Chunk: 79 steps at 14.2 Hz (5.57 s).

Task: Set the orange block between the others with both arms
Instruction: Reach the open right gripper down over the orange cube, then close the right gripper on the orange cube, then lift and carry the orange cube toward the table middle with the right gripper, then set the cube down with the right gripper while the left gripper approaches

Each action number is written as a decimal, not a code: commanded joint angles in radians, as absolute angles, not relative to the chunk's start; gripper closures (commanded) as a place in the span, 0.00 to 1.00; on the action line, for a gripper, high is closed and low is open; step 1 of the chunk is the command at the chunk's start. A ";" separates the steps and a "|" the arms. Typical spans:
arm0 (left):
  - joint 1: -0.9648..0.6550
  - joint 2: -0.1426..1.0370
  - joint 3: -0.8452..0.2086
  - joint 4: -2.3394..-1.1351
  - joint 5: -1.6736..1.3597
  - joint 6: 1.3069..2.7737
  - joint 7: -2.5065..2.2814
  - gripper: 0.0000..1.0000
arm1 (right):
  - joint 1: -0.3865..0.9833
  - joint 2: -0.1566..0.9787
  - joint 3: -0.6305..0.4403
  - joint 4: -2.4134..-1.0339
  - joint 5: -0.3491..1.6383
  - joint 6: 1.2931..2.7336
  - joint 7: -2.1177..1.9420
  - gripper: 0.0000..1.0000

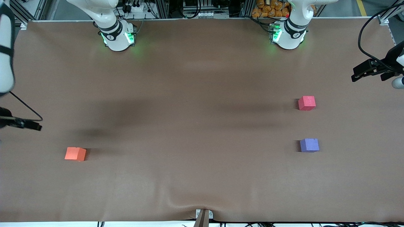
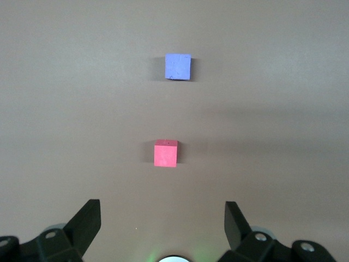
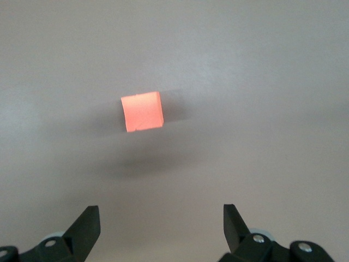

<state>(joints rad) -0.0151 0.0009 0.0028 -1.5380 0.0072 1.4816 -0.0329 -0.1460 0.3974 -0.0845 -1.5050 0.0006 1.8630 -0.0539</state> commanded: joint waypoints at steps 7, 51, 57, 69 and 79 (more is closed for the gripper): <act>-0.017 0.006 0.002 -1.522 0.000 1.463 -0.014 0.00 | -0.129 0.619 -0.074 -1.491 0.035 2.170 -0.064 0.00; -0.018 0.035 -0.014 -1.537 -0.008 1.491 -0.015 0.00 | 0.156 0.666 0.141 -1.427 0.106 2.046 -0.174 1.00; -0.018 0.038 -0.014 -1.539 -0.008 1.491 -0.015 0.00 | 0.431 0.693 0.137 -1.431 0.095 2.137 0.144 1.00; -0.023 0.052 -0.015 -1.540 -0.008 1.499 -0.017 0.00 | 0.659 0.848 0.130 -1.324 -0.206 2.246 0.836 1.00; -0.031 0.060 -0.015 -1.554 -0.008 1.505 -0.017 0.00 | 0.675 0.896 0.132 -1.309 -0.203 2.284 0.834 0.00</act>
<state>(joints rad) -0.0295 0.0578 -0.0159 -1.5506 0.0071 1.4927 -0.0329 0.6639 0.8813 0.1397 -1.3422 -0.1775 2.2966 0.8140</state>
